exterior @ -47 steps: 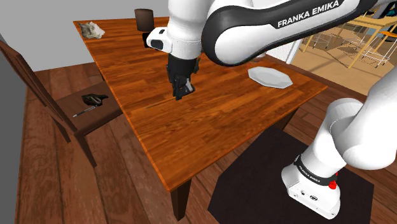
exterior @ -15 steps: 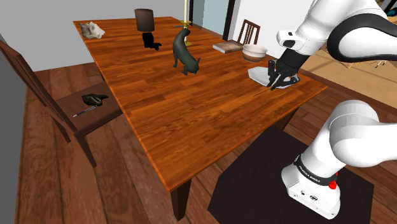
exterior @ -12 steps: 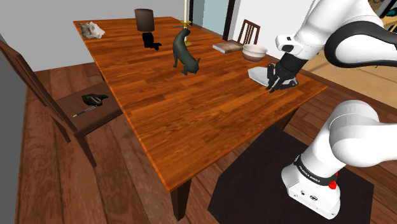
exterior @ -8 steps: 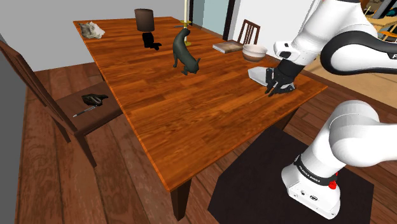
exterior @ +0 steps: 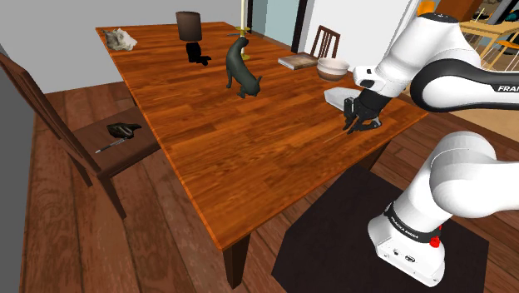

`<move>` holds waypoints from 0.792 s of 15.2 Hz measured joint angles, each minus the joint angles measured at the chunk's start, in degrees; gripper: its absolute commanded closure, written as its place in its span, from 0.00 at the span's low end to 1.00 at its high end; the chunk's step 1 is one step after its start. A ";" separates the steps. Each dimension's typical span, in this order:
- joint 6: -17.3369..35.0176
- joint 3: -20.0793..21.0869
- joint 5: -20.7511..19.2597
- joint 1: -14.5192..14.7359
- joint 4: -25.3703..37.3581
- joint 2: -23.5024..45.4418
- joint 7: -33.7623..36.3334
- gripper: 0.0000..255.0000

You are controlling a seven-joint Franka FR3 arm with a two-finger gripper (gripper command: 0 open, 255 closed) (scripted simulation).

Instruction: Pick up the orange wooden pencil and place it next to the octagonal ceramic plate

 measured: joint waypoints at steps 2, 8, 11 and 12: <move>0.08 0.00 -0.01 0.00 -0.05 0.02 0.03 1.00; 0.11 0.00 -0.01 0.01 -0.07 0.03 0.04 0.00; -1.21 0.47 0.46 0.26 0.65 -0.66 0.05 0.00; -3.30 1.05 1.09 0.54 1.86 -1.62 -0.06 0.00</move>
